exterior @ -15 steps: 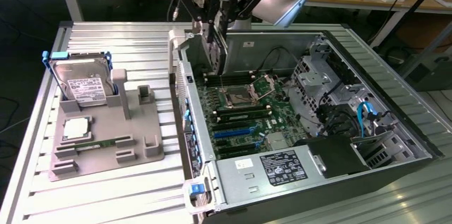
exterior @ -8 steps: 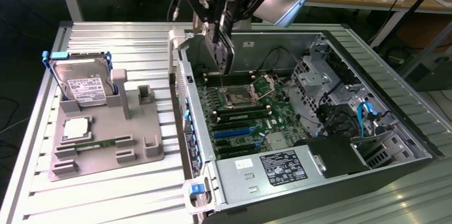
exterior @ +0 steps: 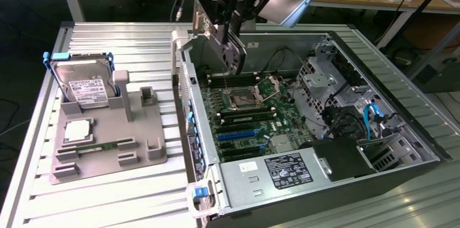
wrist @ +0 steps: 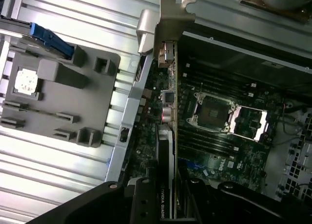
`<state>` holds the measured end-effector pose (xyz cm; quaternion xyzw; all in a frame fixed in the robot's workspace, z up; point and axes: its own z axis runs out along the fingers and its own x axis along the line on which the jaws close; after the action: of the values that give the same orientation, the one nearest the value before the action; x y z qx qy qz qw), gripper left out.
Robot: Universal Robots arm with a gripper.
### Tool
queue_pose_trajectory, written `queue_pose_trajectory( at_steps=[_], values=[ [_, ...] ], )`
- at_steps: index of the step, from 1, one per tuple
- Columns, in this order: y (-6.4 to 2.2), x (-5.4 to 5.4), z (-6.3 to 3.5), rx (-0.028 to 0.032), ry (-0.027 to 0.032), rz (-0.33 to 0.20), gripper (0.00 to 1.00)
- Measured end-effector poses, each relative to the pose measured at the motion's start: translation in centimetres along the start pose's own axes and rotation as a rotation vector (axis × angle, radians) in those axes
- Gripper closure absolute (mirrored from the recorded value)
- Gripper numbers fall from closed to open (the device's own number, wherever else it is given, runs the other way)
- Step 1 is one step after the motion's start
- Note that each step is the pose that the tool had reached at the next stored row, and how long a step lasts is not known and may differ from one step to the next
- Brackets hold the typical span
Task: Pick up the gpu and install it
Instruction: 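Pick up the gpu and move the gpu toward the slot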
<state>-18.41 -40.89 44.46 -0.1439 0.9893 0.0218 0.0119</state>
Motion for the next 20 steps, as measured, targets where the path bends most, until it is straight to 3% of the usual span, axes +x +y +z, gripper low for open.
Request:
queue_pose_trajectory(
  at_steps=[20],
  values=[
    [-0.34, -1.1, 0.10, -0.0100, 0.0132, -0.334, 0.73]
  ],
)
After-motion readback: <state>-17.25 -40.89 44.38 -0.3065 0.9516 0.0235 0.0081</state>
